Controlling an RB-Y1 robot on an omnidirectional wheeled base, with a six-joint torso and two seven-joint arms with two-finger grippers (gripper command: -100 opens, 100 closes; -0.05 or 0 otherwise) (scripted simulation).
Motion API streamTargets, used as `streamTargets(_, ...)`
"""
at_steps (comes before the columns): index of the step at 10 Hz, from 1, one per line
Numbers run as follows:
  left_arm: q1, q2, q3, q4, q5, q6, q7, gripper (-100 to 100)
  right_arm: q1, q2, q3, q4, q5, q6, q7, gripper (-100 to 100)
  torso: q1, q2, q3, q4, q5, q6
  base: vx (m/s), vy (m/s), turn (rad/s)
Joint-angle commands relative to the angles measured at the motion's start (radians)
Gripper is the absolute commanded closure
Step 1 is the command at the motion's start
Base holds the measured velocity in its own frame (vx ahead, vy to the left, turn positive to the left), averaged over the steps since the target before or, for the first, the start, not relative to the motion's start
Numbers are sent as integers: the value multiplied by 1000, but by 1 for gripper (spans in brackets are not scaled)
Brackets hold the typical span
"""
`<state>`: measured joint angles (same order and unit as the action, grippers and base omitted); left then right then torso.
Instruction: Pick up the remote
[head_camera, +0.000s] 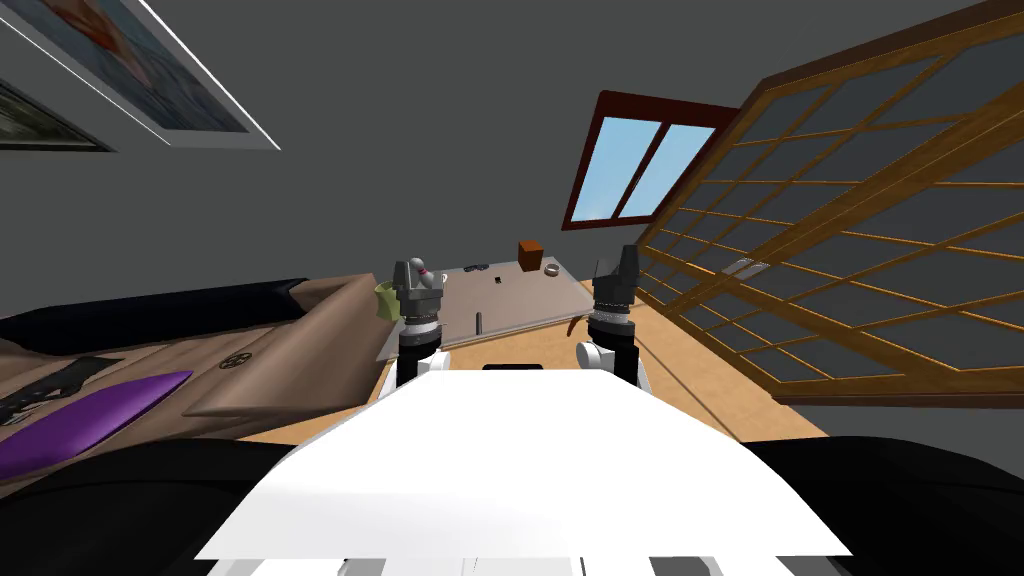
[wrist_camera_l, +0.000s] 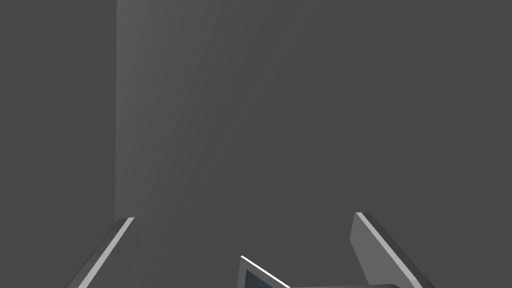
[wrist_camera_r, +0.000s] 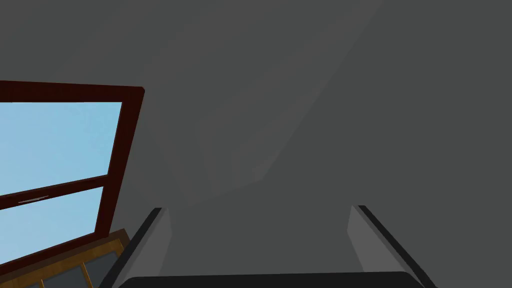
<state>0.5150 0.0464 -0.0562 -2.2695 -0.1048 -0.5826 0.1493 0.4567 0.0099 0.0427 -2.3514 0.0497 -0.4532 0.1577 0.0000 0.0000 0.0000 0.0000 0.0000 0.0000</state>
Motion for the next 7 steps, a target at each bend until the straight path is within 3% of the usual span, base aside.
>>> streamTargets(1, 0, 34, -2, 28, 29, 20, -30, -100, 0, 0, 0, 0, 0, 0, 0, 0, 0, 0, 0, 0, 0, 0, -19, -27, -242)
streamTargets(6, 7, 131, -8, 134, 122, 96, -127, -100, 0, 0, 0, 0, 0, 0, 0, 0, 0, 2, 1, 1, 0, 0, -32, -16, -209)
streamTargets(7, 7, 131, -8, 134, 122, 96, -127, -100, 0, 0, 0, 0, 0, 0, 0, 0, 0, 3, 1, 1, 0, 0, -25, -5, -83)
